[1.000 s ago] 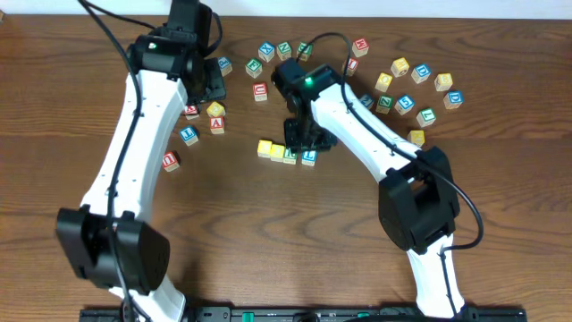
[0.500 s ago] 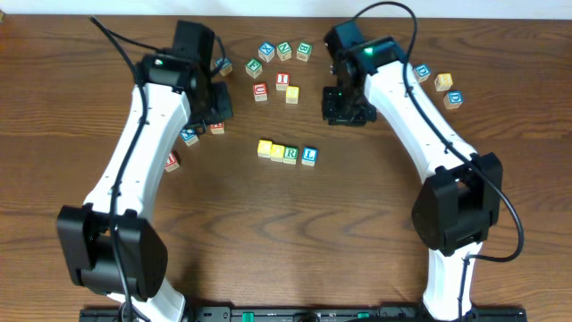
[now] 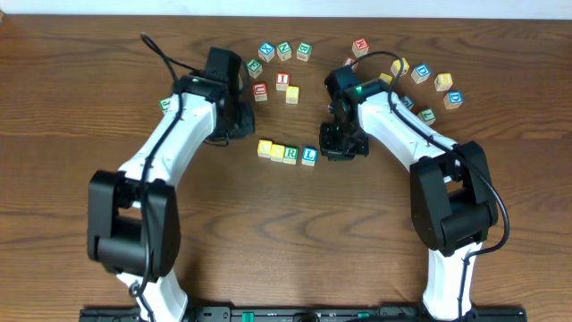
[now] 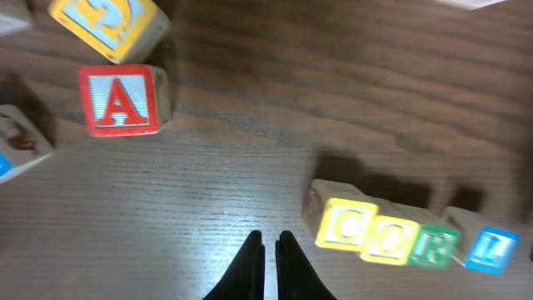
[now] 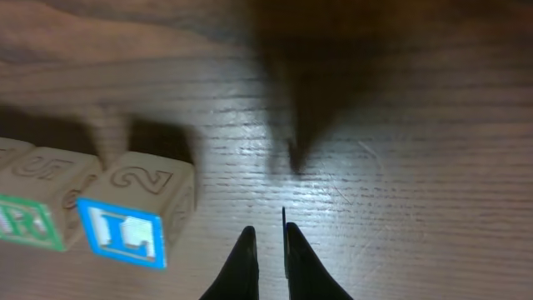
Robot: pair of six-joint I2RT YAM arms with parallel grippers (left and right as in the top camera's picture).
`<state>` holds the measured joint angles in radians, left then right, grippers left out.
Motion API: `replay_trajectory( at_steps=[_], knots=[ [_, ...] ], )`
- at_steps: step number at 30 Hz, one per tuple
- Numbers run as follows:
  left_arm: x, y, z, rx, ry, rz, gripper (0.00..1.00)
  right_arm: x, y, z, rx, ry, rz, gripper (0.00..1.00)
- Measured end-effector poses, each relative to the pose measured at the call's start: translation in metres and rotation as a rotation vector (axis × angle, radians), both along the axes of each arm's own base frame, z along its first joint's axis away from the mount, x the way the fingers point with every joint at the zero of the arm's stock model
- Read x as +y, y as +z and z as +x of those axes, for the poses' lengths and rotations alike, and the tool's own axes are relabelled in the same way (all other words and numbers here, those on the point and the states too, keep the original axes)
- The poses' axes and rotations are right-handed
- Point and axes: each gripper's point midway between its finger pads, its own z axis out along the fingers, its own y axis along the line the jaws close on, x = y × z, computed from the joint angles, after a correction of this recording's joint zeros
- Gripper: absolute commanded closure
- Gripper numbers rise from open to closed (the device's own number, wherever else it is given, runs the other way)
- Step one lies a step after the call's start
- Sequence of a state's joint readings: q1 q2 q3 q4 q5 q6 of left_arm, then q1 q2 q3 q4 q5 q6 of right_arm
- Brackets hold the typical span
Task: Spell out CORL
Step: 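Push the block row inward from both ends with both grippers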
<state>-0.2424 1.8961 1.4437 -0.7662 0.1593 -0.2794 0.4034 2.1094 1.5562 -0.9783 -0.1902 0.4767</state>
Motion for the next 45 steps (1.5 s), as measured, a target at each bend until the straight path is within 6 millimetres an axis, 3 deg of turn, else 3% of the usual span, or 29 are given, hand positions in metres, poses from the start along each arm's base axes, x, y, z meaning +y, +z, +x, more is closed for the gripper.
replay_trajectory(
  at_steps=[8, 15, 24, 38, 45],
  knots=[
    [0.002, -0.029, -0.004, 0.067, -0.021, 0.02, 0.93, 0.006, -0.021, -0.004, -0.01, -0.061, 0.016, 0.95],
    [-0.011, -0.033, -0.005, 0.064, -0.113, -0.016, 0.93, 0.01, -0.02, -0.002, -0.017, -0.081, 0.034, 0.91],
    [-0.022, -0.062, -0.009, 0.117, -0.174, -0.043, 0.93, 0.012, -0.02, -0.001, -0.018, -0.086, 0.043, 0.87],
    [-0.053, -0.061, -0.021, 0.125, -0.275, -0.085, 0.92, 0.014, -0.019, -0.001, -0.02, -0.085, 0.047, 0.85],
    [-0.054, -0.061, -0.026, 0.148, -0.255, -0.088, 0.93, 0.015, -0.019, -0.002, -0.027, -0.045, 0.052, 0.85]
  ],
)
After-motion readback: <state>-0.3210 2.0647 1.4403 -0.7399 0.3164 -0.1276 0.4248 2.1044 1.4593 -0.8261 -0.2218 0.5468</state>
